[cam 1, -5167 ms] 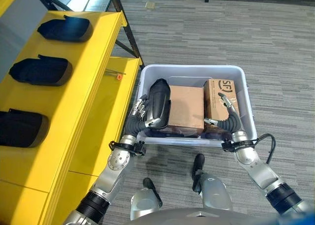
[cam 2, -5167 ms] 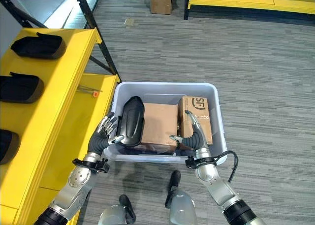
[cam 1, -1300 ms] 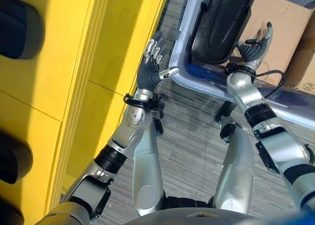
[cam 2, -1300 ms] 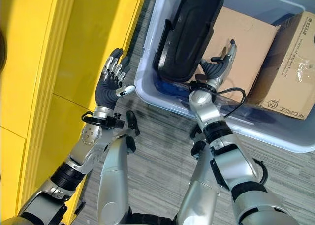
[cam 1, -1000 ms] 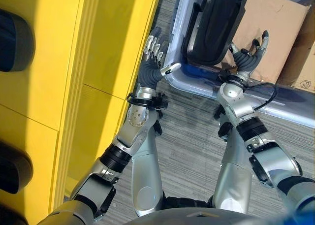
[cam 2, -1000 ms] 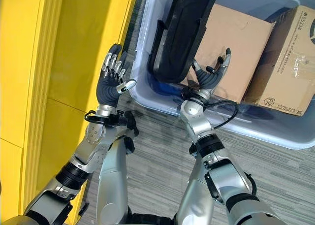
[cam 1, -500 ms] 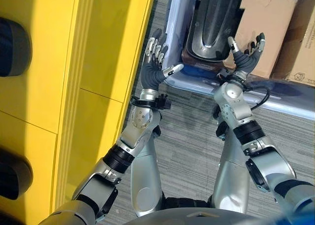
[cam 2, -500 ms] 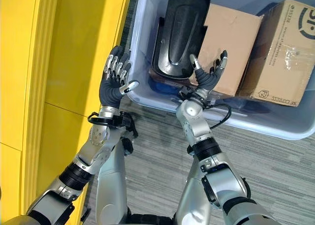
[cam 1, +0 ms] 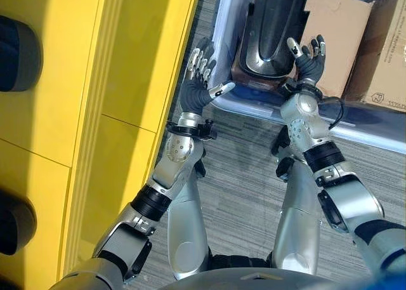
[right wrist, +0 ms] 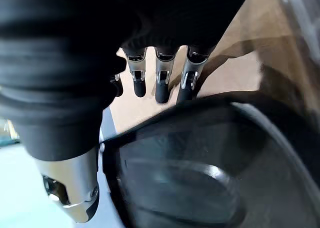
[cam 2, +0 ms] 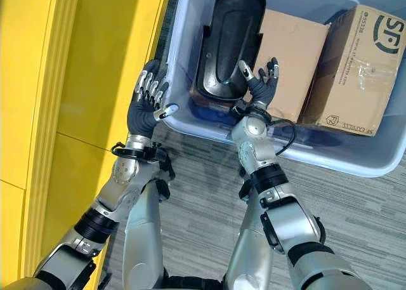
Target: Move parts from the plastic box to the shelf.
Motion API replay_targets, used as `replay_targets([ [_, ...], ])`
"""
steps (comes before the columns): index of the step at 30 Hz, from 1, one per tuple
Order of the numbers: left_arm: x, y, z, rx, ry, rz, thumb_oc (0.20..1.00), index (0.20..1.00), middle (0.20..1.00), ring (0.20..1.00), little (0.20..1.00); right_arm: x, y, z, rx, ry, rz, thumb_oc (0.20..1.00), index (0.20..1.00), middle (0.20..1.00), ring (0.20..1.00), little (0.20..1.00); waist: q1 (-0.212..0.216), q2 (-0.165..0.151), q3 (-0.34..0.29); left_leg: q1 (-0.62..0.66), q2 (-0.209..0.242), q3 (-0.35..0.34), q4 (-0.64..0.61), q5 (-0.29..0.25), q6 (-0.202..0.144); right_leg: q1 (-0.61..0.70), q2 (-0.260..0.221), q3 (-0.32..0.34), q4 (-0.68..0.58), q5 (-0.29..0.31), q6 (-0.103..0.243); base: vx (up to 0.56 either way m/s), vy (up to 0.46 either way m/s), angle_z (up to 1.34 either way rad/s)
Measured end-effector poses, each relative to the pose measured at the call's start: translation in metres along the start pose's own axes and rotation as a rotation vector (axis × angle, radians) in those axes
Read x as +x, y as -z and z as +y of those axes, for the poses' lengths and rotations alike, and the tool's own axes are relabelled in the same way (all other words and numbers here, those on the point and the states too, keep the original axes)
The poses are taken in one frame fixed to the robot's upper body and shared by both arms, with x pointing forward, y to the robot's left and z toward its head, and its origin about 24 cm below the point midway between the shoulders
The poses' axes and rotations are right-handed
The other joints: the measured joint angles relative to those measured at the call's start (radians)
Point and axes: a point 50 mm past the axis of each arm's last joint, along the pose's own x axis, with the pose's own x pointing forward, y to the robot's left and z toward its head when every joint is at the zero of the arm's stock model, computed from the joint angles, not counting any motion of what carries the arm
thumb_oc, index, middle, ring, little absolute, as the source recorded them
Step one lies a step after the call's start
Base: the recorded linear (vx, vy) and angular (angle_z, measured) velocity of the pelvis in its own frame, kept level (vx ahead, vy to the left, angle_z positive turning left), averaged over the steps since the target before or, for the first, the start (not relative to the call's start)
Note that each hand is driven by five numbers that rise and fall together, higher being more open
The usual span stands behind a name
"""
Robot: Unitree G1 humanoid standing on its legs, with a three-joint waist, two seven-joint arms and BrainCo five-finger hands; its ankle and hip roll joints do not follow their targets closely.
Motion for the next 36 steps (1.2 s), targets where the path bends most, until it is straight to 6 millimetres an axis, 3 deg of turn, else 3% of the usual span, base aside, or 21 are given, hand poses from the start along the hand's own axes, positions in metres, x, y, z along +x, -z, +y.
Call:
replay_targets([
  [8, 0.003, -0.002, 0.003, 0.014, 0.002, 0.006, 1.000, 1.000, 1.000, 1.000, 1.000, 0.004, -0.005, 0.005, -0.495, -0.003, -0.137, 1.000, 1.000, 1.000, 1.000, 1.000, 0.021, 0.000, 0.000, -0.002, -0.003, -0.003, -0.023, 0.014, -0.001, -0.001, -0.003, -0.013, -0.004, -0.002, -0.004, 0.00, -0.003, 0.03],
  [9, 0.003, -0.002, 0.003, 0.018, 0.004, 0.005, 1.000, 1.000, 1.000, 1.000, 1.000, 0.003, -0.006, 0.009, -0.616, 0.013, -0.173, 1.000, 1.000, 1.000, 1.000, 1.000, 0.022, 0.000, 0.000, -0.003, -0.004, -0.003, -0.036, 0.023, -0.001, -0.001, -0.003, -0.020, -0.006, -0.003, -0.005, -0.01, 0.017, 0.05],
  [12, 0.002, -0.001, 0.004, 0.023, 0.005, 0.009, 1.000, 1.000, 1.000, 1.000, 1.000, 0.005, -0.006, 0.009, -0.721, 0.033, -0.194, 1.000, 1.000, 1.000, 1.000, 1.000, 0.033, 0.000, 0.000, -0.002, -0.004, -0.004, -0.041, 0.026, -0.004, -0.001, -0.003, -0.021, -0.006, 0.000, -0.010, 0.00, 0.010, 0.02],
  [13, 0.001, -0.001, 0.005, 0.025, 0.003, 0.012, 1.000, 1.000, 1.000, 1.000, 1.000, 0.006, -0.006, 0.008, -0.747, 0.041, -0.203, 0.912, 0.912, 0.912, 0.912, 0.912, 0.037, 0.000, 0.000, -0.002, -0.005, -0.004, -0.043, 0.026, -0.004, -0.001, -0.004, -0.022, -0.007, 0.000, -0.010, 0.00, 0.003, 0.03],
  [14, 0.001, -0.001, 0.005, 0.026, 0.004, 0.009, 1.000, 1.000, 1.000, 1.000, 1.000, 0.008, -0.006, 0.005, -0.785, 0.062, -0.209, 0.482, 0.482, 0.482, 0.482, 0.482, 0.042, 0.000, 0.000, -0.001, -0.006, -0.004, -0.046, 0.029, -0.006, -0.001, -0.005, -0.024, -0.007, 0.000, -0.010, 0.00, -0.003, 0.06],
  [15, 0.001, -0.002, 0.006, 0.029, 0.004, 0.006, 1.000, 1.000, 1.000, 1.000, 1.000, 0.012, -0.008, 0.001, -0.844, 0.096, -0.202, 0.200, 0.200, 0.200, 0.200, 0.200, 0.048, 0.000, 0.000, -0.002, -0.007, -0.006, -0.050, 0.031, -0.007, 0.000, -0.006, -0.027, -0.006, 0.000, -0.010, -0.01, -0.007, 0.06],
  [22, -0.001, 0.000, 0.007, 0.021, 0.035, 0.011, 1.000, 1.000, 1.000, 1.000, 1.000, 0.023, -0.008, -0.006, -0.872, 0.168, -0.115, 0.200, 0.200, 0.200, 0.200, 0.200, 0.050, 0.000, -0.001, -0.002, -0.006, -0.028, -0.052, 0.037, -0.015, 0.007, -0.010, -0.044, 0.010, -0.025, -0.014, -0.01, -0.003, 0.04],
  [25, -0.004, 0.001, 0.006, 0.016, 0.038, 0.012, 1.000, 1.000, 1.000, 1.000, 1.000, 0.025, -0.004, -0.009, -0.797, 0.186, -0.085, 0.200, 0.200, 0.200, 0.200, 0.200, 0.057, 0.001, -0.015, -0.005, -0.006, -0.029, -0.054, 0.033, -0.017, 0.007, -0.011, -0.048, 0.006, -0.025, -0.013, 0.00, 0.000, 0.00],
  [28, -0.006, 0.003, 0.004, 0.013, 0.046, 0.016, 1.000, 1.000, 1.000, 1.000, 1.000, 0.026, 0.008, -0.019, -0.762, 0.207, -0.016, 0.200, 0.200, 0.200, 0.200, 0.200, 0.071, -0.001, -0.070, -0.018, -0.009, -0.031, -0.066, 0.037, -0.016, 0.002, -0.010, -0.057, -0.012, -0.019, -0.005, -0.02, -0.018, 0.04],
  [36, -0.003, -0.003, 0.001, 0.002, 0.068, -0.030, 1.000, 1.000, 1.000, 1.000, 1.000, 0.020, 0.026, -0.027, -0.561, 0.213, 0.090, 0.200, 0.200, 0.200, 0.200, 0.200, 0.061, 0.001, -0.086, 0.037, -0.010, -0.023, -0.081, 0.041, -0.017, 0.050, -0.002, -0.055, -0.026, -0.004, -0.008, -0.02, -0.020, -0.03],
])
